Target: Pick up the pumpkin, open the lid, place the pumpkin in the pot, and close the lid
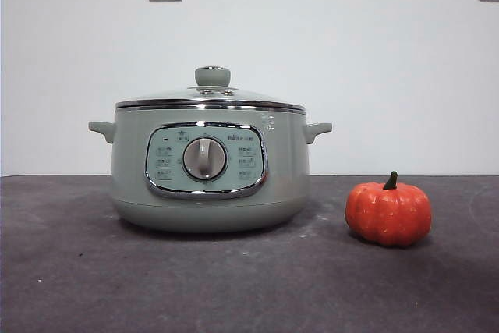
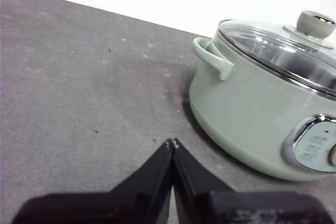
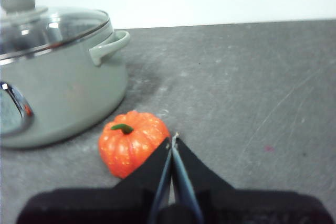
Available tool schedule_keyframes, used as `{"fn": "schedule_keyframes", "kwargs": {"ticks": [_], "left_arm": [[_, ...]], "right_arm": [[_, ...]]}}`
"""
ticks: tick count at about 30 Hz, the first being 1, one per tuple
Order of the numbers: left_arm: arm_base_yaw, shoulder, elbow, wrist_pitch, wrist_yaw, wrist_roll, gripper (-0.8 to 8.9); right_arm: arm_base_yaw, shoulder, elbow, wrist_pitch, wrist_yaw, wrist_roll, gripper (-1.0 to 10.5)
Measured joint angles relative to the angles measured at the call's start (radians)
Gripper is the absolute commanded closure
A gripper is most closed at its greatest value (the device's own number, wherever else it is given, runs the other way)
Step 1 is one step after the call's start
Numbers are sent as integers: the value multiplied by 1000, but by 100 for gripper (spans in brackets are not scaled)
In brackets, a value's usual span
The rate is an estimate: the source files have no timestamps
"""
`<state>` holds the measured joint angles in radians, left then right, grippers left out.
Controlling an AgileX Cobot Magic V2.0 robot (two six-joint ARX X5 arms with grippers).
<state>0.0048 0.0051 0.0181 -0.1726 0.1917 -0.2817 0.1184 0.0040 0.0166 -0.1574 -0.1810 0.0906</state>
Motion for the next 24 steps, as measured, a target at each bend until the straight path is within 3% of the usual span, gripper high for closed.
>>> {"fn": "schedule_keyframes", "kwargs": {"ticks": [7,11,15,19,24], "left_arm": [[0,0,5,-2,66,-36,821],[0,3,76,-44,68,-45,821],[0,30,190,-111,74,-45,821],[0,108,313,-217,115,-39,821],[0,219,477,-315,199,19,822]], "right_arm": [[0,0,6,-8,-2,198,957],[0,2,55,-14,-2,263,958],[0,28,140,-14,-2,289,958],[0,98,274,-120,-36,305,958],[0,221,465,-286,-113,261,958]]}}
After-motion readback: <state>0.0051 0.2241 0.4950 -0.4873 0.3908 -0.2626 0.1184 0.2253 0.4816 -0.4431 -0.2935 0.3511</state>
